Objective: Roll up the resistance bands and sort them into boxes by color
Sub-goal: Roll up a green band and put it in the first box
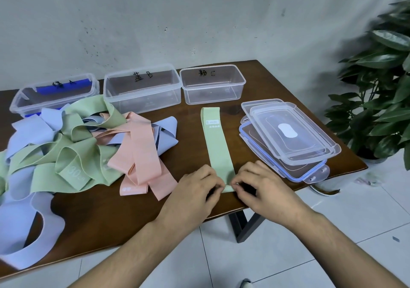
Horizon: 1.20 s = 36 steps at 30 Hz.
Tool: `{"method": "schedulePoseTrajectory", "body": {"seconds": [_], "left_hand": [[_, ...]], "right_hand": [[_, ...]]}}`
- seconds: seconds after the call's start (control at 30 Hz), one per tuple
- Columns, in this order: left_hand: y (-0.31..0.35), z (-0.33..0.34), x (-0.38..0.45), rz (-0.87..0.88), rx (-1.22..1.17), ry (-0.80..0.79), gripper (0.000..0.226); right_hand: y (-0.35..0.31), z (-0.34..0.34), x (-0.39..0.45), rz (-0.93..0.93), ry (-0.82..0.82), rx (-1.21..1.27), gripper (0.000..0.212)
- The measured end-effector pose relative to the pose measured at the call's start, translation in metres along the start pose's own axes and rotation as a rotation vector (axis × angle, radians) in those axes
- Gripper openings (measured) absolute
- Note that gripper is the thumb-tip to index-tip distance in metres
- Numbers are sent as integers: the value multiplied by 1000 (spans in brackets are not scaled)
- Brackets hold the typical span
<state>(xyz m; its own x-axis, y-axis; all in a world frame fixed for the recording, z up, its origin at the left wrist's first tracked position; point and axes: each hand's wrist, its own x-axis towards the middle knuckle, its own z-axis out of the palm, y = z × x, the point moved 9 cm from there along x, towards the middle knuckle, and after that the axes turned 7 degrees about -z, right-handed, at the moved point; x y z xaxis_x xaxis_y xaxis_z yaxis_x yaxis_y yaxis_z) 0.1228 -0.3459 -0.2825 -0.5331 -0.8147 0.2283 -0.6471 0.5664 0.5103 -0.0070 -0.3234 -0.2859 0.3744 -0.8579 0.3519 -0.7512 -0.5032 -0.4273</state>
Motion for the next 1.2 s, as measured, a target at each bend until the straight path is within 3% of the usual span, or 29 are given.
{"method": "schedulePoseTrajectory", "body": {"seconds": [0.33,0.5,0.83,1.0,1.2], "left_hand": [[-3,3,1,88,91,34,13],[-5,2,7,56,99,14,27],[-10,-3,6,26,48,111,10],[-14,-2,11,-8,50,61,11],[-19,0,12,-70,-11,37,13]], "right_hand": [[-3,-1,-2,10,69,-61,13],[-11,5,6,-48,-13,-37,14],[1,5,11,-32,20,-44,14],[1,5,11,-10,-27,-58,25],[0,-3,12,-57,1,-84,19]]}}
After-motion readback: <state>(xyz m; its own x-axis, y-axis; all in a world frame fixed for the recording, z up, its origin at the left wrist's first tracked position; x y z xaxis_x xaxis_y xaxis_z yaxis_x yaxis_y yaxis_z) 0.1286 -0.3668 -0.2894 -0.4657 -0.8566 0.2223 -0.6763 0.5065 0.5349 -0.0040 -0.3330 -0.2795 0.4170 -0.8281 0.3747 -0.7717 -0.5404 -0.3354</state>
